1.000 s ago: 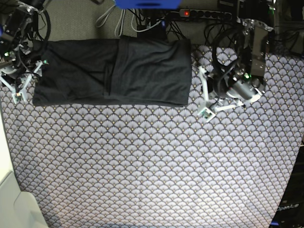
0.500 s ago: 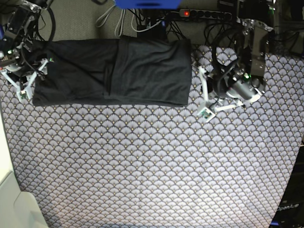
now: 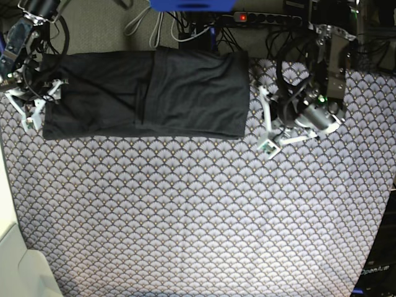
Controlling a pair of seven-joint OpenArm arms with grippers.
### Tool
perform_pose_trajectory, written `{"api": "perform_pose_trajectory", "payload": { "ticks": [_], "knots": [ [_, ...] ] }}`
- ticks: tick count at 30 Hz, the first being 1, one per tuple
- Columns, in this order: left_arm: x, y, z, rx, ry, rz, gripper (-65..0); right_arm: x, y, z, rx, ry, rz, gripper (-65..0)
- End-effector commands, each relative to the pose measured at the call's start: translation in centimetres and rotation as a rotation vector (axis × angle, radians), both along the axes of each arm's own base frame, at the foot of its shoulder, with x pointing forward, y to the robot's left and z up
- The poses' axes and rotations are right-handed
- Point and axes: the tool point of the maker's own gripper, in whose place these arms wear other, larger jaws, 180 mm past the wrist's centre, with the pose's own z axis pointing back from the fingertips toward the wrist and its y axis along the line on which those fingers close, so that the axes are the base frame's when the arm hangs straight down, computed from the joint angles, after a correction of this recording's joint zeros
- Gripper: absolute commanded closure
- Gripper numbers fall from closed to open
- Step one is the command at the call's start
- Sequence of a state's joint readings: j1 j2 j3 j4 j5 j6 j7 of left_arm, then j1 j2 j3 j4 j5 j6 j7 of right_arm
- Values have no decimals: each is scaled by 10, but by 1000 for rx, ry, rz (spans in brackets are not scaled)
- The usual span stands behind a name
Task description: Fold the T-shirt properly
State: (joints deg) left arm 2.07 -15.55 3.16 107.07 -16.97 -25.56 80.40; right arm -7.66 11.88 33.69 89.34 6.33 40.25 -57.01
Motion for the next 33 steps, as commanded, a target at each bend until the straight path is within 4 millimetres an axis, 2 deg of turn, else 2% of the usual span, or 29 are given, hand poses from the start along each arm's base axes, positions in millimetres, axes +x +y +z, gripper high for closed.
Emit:
{"api": "perform_pose_trajectory", "payload": {
  "ticks": [1,8,11,13,18,30,33],
  "knots": [
    [7,0,8,-3,-31,-4,-3,-1,-9,4,-36,9,-5,-426],
    [7,1,8,0,-33,-4,-3,-4,-1,-1,-7,15,-18,-426],
    [7,2,8,1,-31,-4,-3,-2,8,0,59,-2,-18,-427],
    [7,2,8,1,-31,-4,-3,0,4,8,94,-14,-11,-427],
    [7,2,8,1,-31,-4,-3,1,4,12,207,-30,-23,-427],
    [7,2,8,1,-31,-4,-3,1,5,9,226,-26,-26,-419],
    [7,2,8,1,-31,-4,-3,1,6,9,226,-26,-23,-381]
  ]
}}
